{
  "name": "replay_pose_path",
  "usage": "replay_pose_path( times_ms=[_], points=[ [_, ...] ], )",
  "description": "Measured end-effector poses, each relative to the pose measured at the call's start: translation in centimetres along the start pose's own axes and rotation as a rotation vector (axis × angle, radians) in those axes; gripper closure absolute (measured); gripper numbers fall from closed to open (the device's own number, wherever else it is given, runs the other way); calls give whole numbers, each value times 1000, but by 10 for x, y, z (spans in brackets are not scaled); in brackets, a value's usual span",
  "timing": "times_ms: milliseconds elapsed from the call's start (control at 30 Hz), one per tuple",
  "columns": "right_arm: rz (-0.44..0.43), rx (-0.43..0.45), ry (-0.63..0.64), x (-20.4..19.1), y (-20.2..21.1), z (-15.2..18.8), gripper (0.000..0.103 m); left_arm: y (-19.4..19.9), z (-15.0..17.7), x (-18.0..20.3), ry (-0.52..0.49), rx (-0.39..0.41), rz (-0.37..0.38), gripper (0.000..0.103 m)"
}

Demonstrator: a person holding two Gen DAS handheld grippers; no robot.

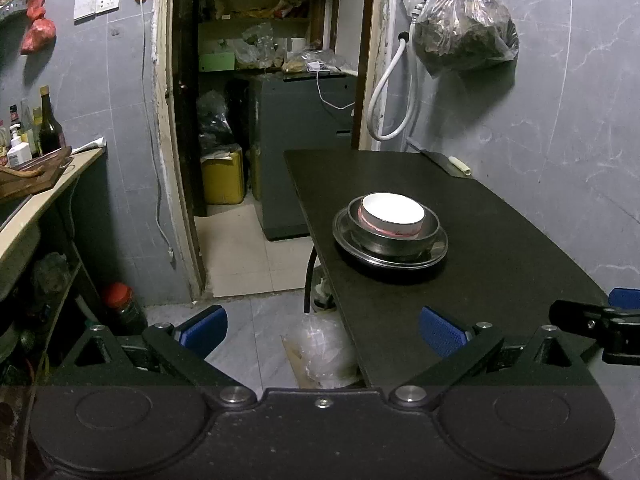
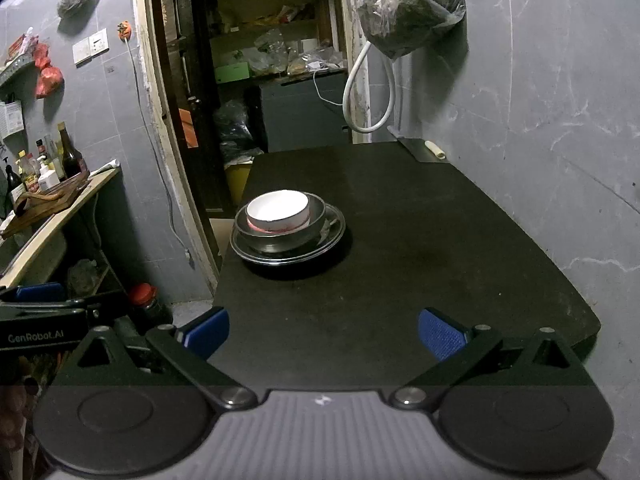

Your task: Organize plates and bowls

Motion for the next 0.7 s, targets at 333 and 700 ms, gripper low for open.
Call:
replay_pose_path(
  times_ms=[333,700],
  points=[
    [1,-6,-3,1,0,2,0,0,1,1,-2,-5,0,1],
    [2,-8,-3,2,0,2,0,-1,1,1,-3,-8,2,1]
  ],
)
Point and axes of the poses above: each gripper's, at about its wrist camera, not at the fingertips, and y roughly against the way its jaws point, x to its right, z to its underside, the point moved 3 cm from there along -y, roughly the way its jaws point, and after that the axes turned 15 degrees about x, right-handed, at the moved point
